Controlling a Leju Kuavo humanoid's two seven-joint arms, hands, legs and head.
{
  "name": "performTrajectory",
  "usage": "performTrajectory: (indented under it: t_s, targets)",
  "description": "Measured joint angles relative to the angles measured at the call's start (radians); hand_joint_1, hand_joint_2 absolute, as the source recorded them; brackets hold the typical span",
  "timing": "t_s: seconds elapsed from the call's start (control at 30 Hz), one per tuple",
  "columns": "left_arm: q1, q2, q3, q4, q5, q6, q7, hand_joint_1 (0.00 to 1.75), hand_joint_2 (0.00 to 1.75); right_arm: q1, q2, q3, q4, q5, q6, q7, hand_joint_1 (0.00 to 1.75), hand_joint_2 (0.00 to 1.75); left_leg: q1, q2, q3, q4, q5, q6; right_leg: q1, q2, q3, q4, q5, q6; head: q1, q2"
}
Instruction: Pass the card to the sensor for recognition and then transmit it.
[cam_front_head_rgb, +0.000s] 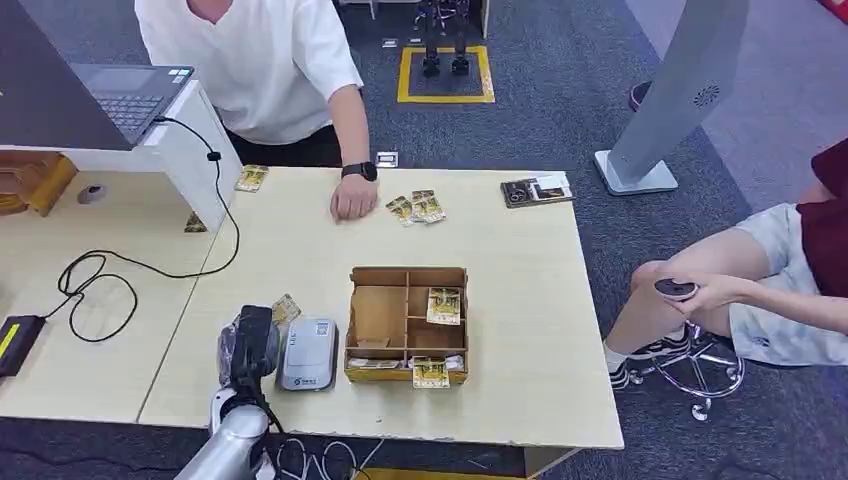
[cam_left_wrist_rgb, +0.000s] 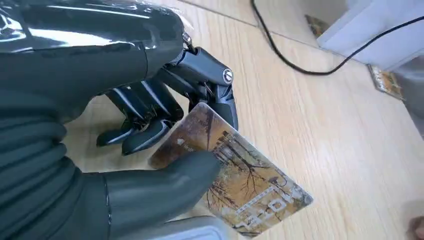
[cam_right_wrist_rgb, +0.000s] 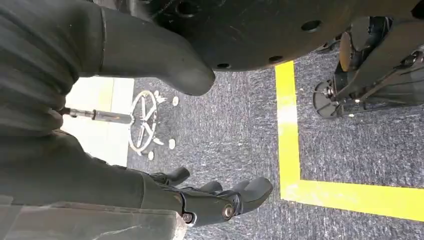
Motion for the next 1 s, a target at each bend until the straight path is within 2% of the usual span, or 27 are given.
performTrajectory:
  t_s: [0.2, 0.33, 0.5, 0.7, 0.87, 1.0]
  targets:
    - [0.000, -0.025, 0.071, -0.003, -0.099, 0.000, -0.021, 1.75, 1.75, 0.000, 0.000, 0.000, 0.000, 0.000, 0.000, 0.000, 0.00, 1.75, 0.000, 0.000, 0.000, 0.000, 0.000, 0.000, 0.000, 0.000, 0.000, 0.000, 0.000, 0.000, 0.000, 0.000]
    - [0.000, -0.042, 0.120, -0.005, -0.111, 0.000, -0.029, 1.75, 1.75, 0.000, 0.000, 0.000, 0.000, 0.000, 0.000, 0.000, 0.00, 1.75, 0.000, 0.000, -0.001, 0.000, 0.000, 0.000, 0.000, 0.000, -0.001, 0.000, 0.000, 0.000, 0.000, 0.000]
    - [0.000, -0.050, 0.138, -0.006, -0.123, 0.000, -0.037, 1.75, 1.75, 0.000, 0.000, 0.000, 0.000, 0.000, 0.000, 0.000, 0.00, 1.75, 0.000, 0.000, -0.001, 0.000, 0.000, 0.000, 0.000, 0.000, -0.001, 0.000, 0.000, 0.000, 0.000, 0.000]
    - [0.002, -0.104, 0.260, -0.049, -0.257, 0.000, -0.129, 1.75, 1.75, -0.001, 0.000, 0.002, -0.002, 0.000, 0.000, 0.000, 0.00, 1.75, 0.000, 0.000, -0.001, 0.000, 0.000, 0.000, 0.000, 0.000, -0.001, 0.000, 0.000, 0.000, 0.000, 0.000]
    - [0.011, -0.151, 0.355, -0.116, -0.368, 0.000, -0.182, 1.75, 1.75, -0.001, 0.000, 0.003, -0.002, 0.000, 0.001, 0.000, 0.00, 1.75, 0.000, 0.000, -0.001, 0.000, 0.000, 0.000, 0.000, 0.000, -0.001, 0.000, 0.000, 0.000, 0.000, 0.000]
    - [0.033, -0.194, 0.384, -0.200, -0.503, 0.000, -0.232, 1.75, 1.75, -0.001, 0.000, 0.006, -0.002, 0.000, 0.004, 0.000, 0.00, 1.75, 0.000, 0.000, -0.001, 0.000, 0.000, 0.000, 0.000, 0.000, -0.001, 0.000, 0.000, 0.000, 0.000, 0.000]
